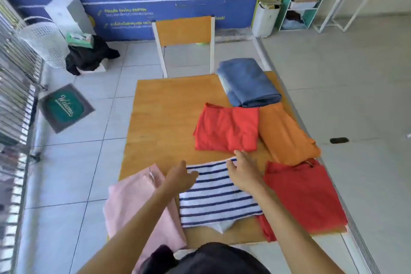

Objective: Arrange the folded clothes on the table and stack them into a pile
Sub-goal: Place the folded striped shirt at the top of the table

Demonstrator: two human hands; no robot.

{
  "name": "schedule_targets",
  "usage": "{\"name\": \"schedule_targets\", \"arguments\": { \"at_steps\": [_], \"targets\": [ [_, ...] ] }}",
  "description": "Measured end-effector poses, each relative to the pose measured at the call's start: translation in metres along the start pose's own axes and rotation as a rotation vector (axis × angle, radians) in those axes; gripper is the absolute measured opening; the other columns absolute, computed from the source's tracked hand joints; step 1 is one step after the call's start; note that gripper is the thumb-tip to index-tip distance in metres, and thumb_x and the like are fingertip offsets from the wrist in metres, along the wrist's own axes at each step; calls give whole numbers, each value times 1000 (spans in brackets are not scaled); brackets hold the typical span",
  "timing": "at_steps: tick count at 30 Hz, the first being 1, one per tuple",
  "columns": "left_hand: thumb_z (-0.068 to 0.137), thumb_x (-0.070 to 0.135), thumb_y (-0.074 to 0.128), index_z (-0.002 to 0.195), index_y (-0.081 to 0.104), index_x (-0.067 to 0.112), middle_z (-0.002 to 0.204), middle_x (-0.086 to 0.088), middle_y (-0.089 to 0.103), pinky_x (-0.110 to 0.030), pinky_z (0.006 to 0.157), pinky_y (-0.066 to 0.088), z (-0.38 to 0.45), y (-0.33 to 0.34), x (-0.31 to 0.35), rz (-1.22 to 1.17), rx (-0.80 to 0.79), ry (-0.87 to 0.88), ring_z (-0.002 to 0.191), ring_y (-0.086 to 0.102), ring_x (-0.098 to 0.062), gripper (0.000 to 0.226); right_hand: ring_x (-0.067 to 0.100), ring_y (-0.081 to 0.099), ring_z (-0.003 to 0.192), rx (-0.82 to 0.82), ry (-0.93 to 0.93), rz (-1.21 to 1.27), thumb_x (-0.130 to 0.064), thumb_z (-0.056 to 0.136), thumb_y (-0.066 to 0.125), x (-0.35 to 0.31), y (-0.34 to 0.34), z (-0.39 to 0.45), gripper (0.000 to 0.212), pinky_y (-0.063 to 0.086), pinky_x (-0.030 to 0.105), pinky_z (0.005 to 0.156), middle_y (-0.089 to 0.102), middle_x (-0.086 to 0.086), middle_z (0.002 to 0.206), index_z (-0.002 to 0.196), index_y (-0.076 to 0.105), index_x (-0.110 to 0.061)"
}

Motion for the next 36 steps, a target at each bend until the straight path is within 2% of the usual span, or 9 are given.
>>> {"name": "schedule_targets", "arguments": {
  "at_steps": [3, 7, 11, 18, 21, 23, 26, 31, 36],
  "targets": [
    [69, 42, 50, 119, 55, 16, 110, -9, 67, -38, 91, 50, -1, 20, -24, -21, 66, 14, 109, 61, -36, 56, 37, 39, 139, 141, 115, 71, -32, 101, 49, 24, 6, -7, 57, 31, 47, 116, 46, 17, 149, 151, 38, -7],
    [75, 42, 49, 120, 50, 14, 108, -7, 64, -40, 89, 50, -12, 32, -36, -187, 111, -68, 104, 59, -33, 53, 38, 50, 128, 130, 234, 238, -27, 100, 52, 39, 19, -17, 55, 42, 45, 107, 50, 22, 139, 146, 38, 0],
    [79, 47, 55, 124, 50, 10, 110, -8, 65, -35, 77, 51, -14, 35, -48, -300, 72, -146, 99, 62, -28, 58, 38, 56, 121, 90, 305, 156, -40, 100, 48, 43, 28, -24, 49, 46, 48, 98, 57, 17, 132, 135, 45, -6],
    [72, 47, 74, 106, 70, 22, 101, 1, 75, -39, 87, 58, -14, 38, -55, -639, -58, -154, 91, 72, -21, 42, 31, 61, 120, 52, 359, 158, -65, 86, 57, 38, 26, -19, 63, 46, 45, 102, 68, 2, 119, 120, 62, -12],
    [76, 42, 77, 100, 70, 20, 97, -2, 75, -37, 84, 59, -14, 40, -57, -710, -89, -169, 89, 72, -21, 32, 24, 71, 90, -2, 379, 278, -57, 85, 67, 42, 24, -18, 47, 56, 36, 82, 76, 0, 89, 96, 75, -12],
    [75, 44, 79, 101, 71, 19, 97, -3, 76, -39, 84, 60, -15, 42, -56, -762, -101, -177, 88, 73, -22, 37, 20, 68, 76, -10, 380, 325, -49, 89, 68, 42, 21, -21, 44, 52, 33, 73, 73, 0, 80, 94, 75, -6],
    [79, 41, 76, 108, 69, 15, 99, -7, 77, -46, 84, 60, -17, 45, -47, -893, -144, -170, 90, 74, -27, 40, 20, 68, 78, 27, 361, 371, -43, 91, 67, 39, 21, -20, 31, 53, 32, 73, 71, -3, 78, 87, 73, -13],
    [88, 33, 71, 117, 66, 14, 106, -11, 76, -53, 88, 57, -13, 25, -38, -1078, -186, -122, 96, 73, -31, 35, 18, 76, 92, 7, 320, 696, -51, 79, 75, 30, 22, -1, 33, 61, 45, 90, 80, -4, 98, 103, 73, -28],
    [87, 36, 72, 118, 66, 14, 108, -10, 75, -52, 89, 56, 7, -28, -34, -1098, -149, -103, 99, 73, -30, 38, 18, 75, 102, -166, 269, 983, -40, 90, 75, -10, 10, 31, 44, 61, 42, 89, 76, -2, 115, 130, 58, -32]
  ]
}}
Point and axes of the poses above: each hand's wrist, its own z-axis towards the middle knuckle, its own y-axis out of the palm, x = y × z, the point moved 5 cm from there along z, towards the middle knuckle
